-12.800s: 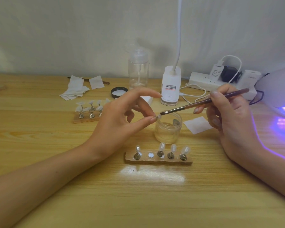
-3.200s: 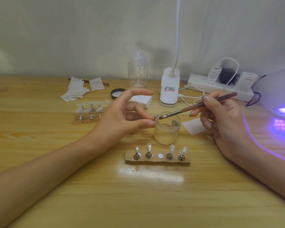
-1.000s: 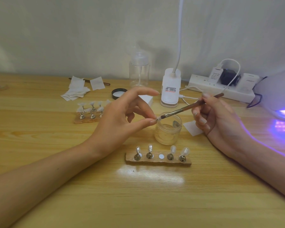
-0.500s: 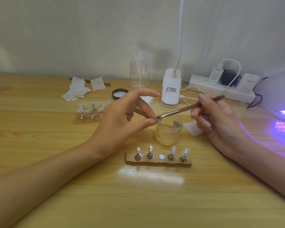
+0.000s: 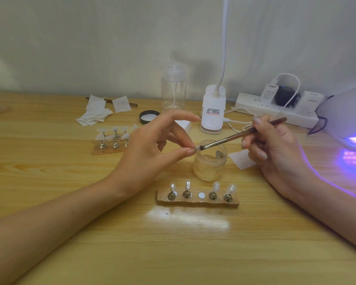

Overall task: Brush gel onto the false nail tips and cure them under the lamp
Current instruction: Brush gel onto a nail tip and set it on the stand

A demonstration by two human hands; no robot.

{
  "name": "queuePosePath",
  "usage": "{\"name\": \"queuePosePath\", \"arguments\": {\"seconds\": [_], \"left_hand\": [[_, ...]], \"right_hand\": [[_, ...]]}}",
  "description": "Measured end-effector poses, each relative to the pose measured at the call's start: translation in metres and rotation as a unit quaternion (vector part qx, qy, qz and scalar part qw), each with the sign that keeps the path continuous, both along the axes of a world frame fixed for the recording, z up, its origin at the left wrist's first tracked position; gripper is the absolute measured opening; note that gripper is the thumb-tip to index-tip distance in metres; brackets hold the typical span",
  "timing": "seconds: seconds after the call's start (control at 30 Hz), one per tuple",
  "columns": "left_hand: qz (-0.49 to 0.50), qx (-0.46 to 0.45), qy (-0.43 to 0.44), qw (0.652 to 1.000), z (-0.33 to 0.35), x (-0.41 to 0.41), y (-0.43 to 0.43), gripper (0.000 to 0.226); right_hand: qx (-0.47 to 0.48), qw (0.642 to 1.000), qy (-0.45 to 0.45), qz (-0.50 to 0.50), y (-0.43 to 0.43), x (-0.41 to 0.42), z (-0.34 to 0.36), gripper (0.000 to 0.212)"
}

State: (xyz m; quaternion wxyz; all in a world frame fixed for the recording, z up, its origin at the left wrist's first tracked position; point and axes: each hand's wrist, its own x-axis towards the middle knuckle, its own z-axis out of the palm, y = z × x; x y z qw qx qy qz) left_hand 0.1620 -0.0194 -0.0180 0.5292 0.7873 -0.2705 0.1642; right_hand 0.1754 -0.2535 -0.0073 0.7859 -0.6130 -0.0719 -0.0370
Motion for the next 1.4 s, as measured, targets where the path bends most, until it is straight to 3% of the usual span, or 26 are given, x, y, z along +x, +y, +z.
{"name": "queuePosePath", "arguments": {"seconds": [0.3, 0.5, 0.67, 0.83, 1.0, 1.1, 1.4], "left_hand": [[0.005, 0.002, -0.001, 1.000, 0.0008, -0.0006, -0.0004, 0.043], [0.008, 0.003, 0.003, 1.000, 0.0022, -0.0025, -0.0009, 0.043], [0.007, 0.003, 0.004, 1.000, 0.0025, -0.0029, -0.0009, 0.043], [0.005, 0.003, 0.003, 1.000, 0.0028, -0.0032, -0.0006, 0.044], [0.002, -0.001, 0.006, 1.000, 0.0035, -0.0054, -0.0015, 0.053], [0.003, -0.003, 0.009, 1.000, 0.0041, -0.0065, -0.0019, 0.059], [0.002, 0.001, 0.005, 1.000, 0.0038, -0.0071, -0.0017, 0.058]], "right_hand": [[0.013, 0.999, -0.025, 0.022, 0.0002, -0.0018, 0.0019, 0.020], [0.018, 1.000, -0.004, -0.020, -0.0018, 0.0006, 0.0000, 0.026], [0.006, 0.999, -0.031, 0.021, 0.0004, -0.0018, 0.0008, 0.021], [0.021, 1.000, -0.014, -0.018, -0.0025, -0.0002, -0.0002, 0.026], [0.026, 0.999, -0.038, 0.025, -0.0006, -0.0012, 0.0006, 0.020], [0.011, 1.000, -0.023, 0.000, -0.0005, -0.0007, 0.0001, 0.022], [0.010, 1.000, -0.021, 0.007, -0.0005, -0.0014, 0.0009, 0.021]]}}
